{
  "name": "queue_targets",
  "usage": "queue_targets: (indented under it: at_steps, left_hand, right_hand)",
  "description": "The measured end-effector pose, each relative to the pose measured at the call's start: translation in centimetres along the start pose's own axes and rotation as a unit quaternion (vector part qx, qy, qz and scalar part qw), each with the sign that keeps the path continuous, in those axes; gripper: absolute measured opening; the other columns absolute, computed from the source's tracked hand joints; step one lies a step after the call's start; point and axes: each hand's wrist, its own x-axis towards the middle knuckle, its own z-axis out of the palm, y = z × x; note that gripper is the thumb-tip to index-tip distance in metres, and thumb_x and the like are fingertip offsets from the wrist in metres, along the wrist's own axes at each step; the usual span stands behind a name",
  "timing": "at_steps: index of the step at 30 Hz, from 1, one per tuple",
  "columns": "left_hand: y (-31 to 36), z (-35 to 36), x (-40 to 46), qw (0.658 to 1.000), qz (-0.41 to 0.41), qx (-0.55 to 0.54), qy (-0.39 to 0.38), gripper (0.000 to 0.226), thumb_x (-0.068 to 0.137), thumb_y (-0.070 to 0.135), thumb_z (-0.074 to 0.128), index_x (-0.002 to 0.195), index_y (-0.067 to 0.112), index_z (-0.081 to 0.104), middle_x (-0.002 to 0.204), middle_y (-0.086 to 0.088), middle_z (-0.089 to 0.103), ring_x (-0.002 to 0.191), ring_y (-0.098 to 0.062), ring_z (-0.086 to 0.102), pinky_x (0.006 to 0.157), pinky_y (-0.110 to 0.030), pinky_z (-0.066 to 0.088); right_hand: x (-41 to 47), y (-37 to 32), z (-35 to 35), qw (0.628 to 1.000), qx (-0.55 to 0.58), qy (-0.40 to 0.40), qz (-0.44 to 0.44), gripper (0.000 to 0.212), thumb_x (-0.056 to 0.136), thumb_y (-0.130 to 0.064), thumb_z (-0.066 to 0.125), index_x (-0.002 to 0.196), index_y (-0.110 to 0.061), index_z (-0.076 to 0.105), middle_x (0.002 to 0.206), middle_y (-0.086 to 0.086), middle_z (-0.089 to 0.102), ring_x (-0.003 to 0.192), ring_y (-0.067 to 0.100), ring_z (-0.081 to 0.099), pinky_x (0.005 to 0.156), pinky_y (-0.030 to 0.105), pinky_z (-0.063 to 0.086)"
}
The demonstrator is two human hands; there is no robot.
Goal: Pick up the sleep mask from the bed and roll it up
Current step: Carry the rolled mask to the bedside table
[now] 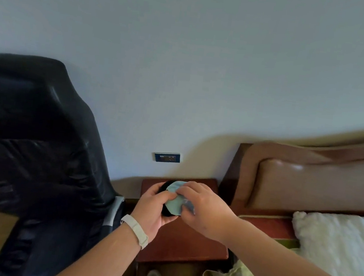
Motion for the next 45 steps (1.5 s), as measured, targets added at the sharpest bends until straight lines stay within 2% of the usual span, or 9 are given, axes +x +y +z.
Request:
queue_targets:
  at_steps: [5, 10, 13, 15, 21, 24, 33, 40, 45]
  left_hand:
    - [2.9, -4.2, 4.2, 1.000, -0.014, 0.006, -0.012, 0.029, 0.086, 0.002, 0.059, 0.112, 0.014, 0.065, 0.111, -0.017, 0.068, 0.098, -0.030, 0.066, 0.072, -0.043, 0.056]
    - [4.3, -7.2, 7.6, 0.999, -0.023, -0.005, -0.045, 0.026, 0.086, 0.002, 0.059, 0.106, 0.017, 0.069, 0.100, -0.012, 0.074, 0.089, -0.025, 0.071, 0.068, -0.041, 0.058]
    - [4.3, -8.0, 9.3, 0.998, -0.037, 0.003, -0.056, 0.027, 0.086, 0.003, 0.061, 0.108, 0.016, 0.068, 0.102, -0.013, 0.073, 0.086, -0.024, 0.072, 0.065, -0.039, 0.057]
    - [4.0, -8.4, 10.4, 0.997, -0.050, 0.010, -0.057, 0.026, 0.085, 0.004, 0.062, 0.108, 0.016, 0.068, 0.105, -0.016, 0.071, 0.085, -0.025, 0.072, 0.064, -0.039, 0.057]
    - [2.5, -8.7, 14.8, 0.996, -0.079, 0.032, -0.023, 0.026, 0.085, 0.007, 0.065, 0.109, 0.016, 0.066, 0.111, -0.018, 0.067, 0.093, -0.030, 0.068, 0.064, -0.038, 0.057]
    - [1.0, -9.0, 18.0, 0.995, -0.094, 0.042, 0.010, 0.027, 0.085, 0.007, 0.063, 0.110, 0.016, 0.063, 0.113, -0.018, 0.066, 0.095, -0.030, 0.066, 0.063, -0.037, 0.057]
    - [-6.3, -13.0, 31.5, 0.989, -0.117, 0.050, 0.080, 0.030, 0.084, 0.001, 0.065, 0.109, 0.017, 0.065, 0.108, -0.012, 0.069, 0.095, -0.029, 0.068, 0.067, -0.038, 0.059]
    - [-12.1, -15.6, 39.4, 0.990, -0.115, 0.049, 0.070, 0.030, 0.083, -0.001, 0.064, 0.109, 0.014, 0.065, 0.100, -0.010, 0.072, 0.082, -0.021, 0.072, 0.065, -0.037, 0.059]
    - [-14.7, -15.9, 42.9, 0.986, -0.112, 0.103, 0.061, 0.033, 0.084, -0.001, 0.063, 0.114, 0.012, 0.060, 0.107, -0.011, 0.068, 0.088, -0.024, 0.067, 0.069, -0.040, 0.058]
  right_hand:
    - [5.4, -1.4, 2.7, 1.000, -0.014, -0.004, 0.016, 0.039, 0.085, -0.018, 0.058, 0.123, -0.013, 0.058, 0.124, 0.007, 0.059, 0.115, 0.025, 0.052, 0.103, 0.028, 0.033]
    - [9.0, -2.1, 4.7, 0.999, -0.029, -0.012, 0.038, 0.039, 0.086, -0.019, 0.057, 0.124, -0.015, 0.057, 0.125, 0.005, 0.058, 0.116, 0.025, 0.050, 0.103, 0.031, 0.037]
    - [10.1, -1.4, 5.3, 0.998, -0.041, -0.030, 0.046, 0.038, 0.086, -0.019, 0.056, 0.123, -0.016, 0.057, 0.125, 0.004, 0.057, 0.115, 0.024, 0.050, 0.103, 0.029, 0.035]
    - [10.6, -0.6, 5.8, 0.997, -0.047, -0.043, 0.051, 0.037, 0.086, -0.020, 0.056, 0.123, -0.018, 0.057, 0.126, 0.002, 0.057, 0.115, 0.023, 0.050, 0.101, 0.025, 0.033]
    - [12.8, 3.2, 8.3, 0.994, -0.022, -0.084, 0.063, 0.037, 0.084, -0.017, 0.056, 0.121, -0.018, 0.057, 0.123, 0.002, 0.057, 0.113, 0.024, 0.050, 0.098, 0.028, 0.037]
    - [14.2, 6.1, 10.9, 0.992, -0.005, -0.102, 0.076, 0.037, 0.083, -0.014, 0.058, 0.120, -0.017, 0.058, 0.121, 0.003, 0.057, 0.113, 0.024, 0.050, 0.096, 0.023, 0.033]
    - [18.7, 16.4, 23.1, 0.985, 0.050, -0.115, 0.117, 0.038, 0.085, -0.013, 0.056, 0.123, -0.017, 0.058, 0.127, 0.002, 0.054, 0.117, 0.023, 0.045, 0.094, 0.023, 0.033]
    - [19.4, 23.0, 30.7, 0.986, 0.025, -0.108, 0.125, 0.040, 0.086, -0.014, 0.057, 0.125, -0.017, 0.056, 0.129, 0.001, 0.053, 0.122, 0.022, 0.044, 0.094, 0.026, 0.036]
    - [19.6, 26.1, 33.9, 0.985, 0.003, -0.128, 0.119, 0.037, 0.086, -0.014, 0.055, 0.123, -0.016, 0.056, 0.128, 0.001, 0.052, 0.120, 0.024, 0.043, 0.093, 0.034, 0.042]
